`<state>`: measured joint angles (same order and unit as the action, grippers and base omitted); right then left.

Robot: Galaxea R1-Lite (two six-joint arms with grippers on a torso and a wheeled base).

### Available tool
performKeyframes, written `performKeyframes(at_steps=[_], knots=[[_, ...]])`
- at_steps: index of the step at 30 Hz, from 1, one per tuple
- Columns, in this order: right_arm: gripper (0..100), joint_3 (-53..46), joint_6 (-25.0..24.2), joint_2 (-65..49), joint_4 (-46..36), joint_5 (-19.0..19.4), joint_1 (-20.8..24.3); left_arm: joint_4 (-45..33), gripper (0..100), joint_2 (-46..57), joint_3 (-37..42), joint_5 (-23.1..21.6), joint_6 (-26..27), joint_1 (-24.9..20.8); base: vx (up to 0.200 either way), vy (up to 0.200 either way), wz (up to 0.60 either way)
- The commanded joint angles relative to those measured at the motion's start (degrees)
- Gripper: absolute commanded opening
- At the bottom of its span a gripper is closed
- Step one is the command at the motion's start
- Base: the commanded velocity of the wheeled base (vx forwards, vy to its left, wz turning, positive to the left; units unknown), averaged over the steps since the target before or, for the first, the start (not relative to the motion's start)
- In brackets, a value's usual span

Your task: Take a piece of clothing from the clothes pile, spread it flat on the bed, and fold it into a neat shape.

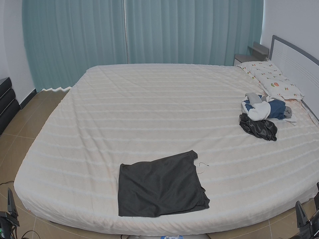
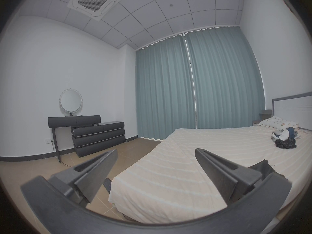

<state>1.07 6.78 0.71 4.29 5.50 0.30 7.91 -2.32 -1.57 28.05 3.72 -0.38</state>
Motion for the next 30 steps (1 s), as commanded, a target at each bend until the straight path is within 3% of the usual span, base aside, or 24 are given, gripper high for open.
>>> performKeyframes(at_steps=[1,3,8,10,13,16,21,23,24,25,30], knots=[[100,-1.1,0.6,-0.7,-0.2,0.2,0.0,-1.3,100,2.1,1.6,-0.9,0.1,0.7,0.000,0.000,0.00],[100,-1.1,0.9,-0.7,-0.1,0.4,0.0,-1.4,100,2.1,1.6,-1.7,0.1,0.7,0.000,0.000,0.00],[100,-1.1,0.1,-0.7,-0.2,0.9,0.0,-4.7,100,2.1,1.6,-11.4,0.1,0.7,0.000,0.000,0.00],[100,-1.1,-0.5,-0.7,-0.2,1.2,0.0,-4.8,100,2.1,1.6,-12.4,0.1,0.7,0.000,0.000,0.00],[100,-1.1,-2.2,-0.7,-0.3,1.2,0.0,-4.8,100,2.1,1.6,-13.5,0.0,0.7,0.000,0.000,0.00],[100,-0.8,-7.7,-0.7,-1.0,1.2,0.0,-4.9,100,2.0,1.6,-19.0,-2.0,0.7,0.000,0.000,0.00],[100,-1.1,-8.8,-0.7,-1.1,-1.4,0.0,-8.7,100,2.0,1.6,-26.3,-3.1,0.7,0.000,0.000,0.00],[100,-1.0,-8.4,-0.7,-1.2,-2.0,-0.1,-9.2,100,2.0,1.6,-26.5,-3.2,0.7,0.000,0.000,0.00],[100,-1.0,-4.0,-0.7,-3.2,-3.7,-0.1,-8.4,100,2.1,1.6,-26.5,-2.8,0.7,0.000,0.000,0.00],[100,-0.9,-2.9,-0.7,-4.6,-4.0,-0.1,-8.4,100,2.1,1.6,-26.5,-2.8,0.7,0.000,0.000,0.00],[100,-0.5,-5.5,-0.7,-6.0,-4.5,-0.1,-8.4,100,2.0,1.6,-26.5,-3.0,0.7,0.000,0.000,0.00]])
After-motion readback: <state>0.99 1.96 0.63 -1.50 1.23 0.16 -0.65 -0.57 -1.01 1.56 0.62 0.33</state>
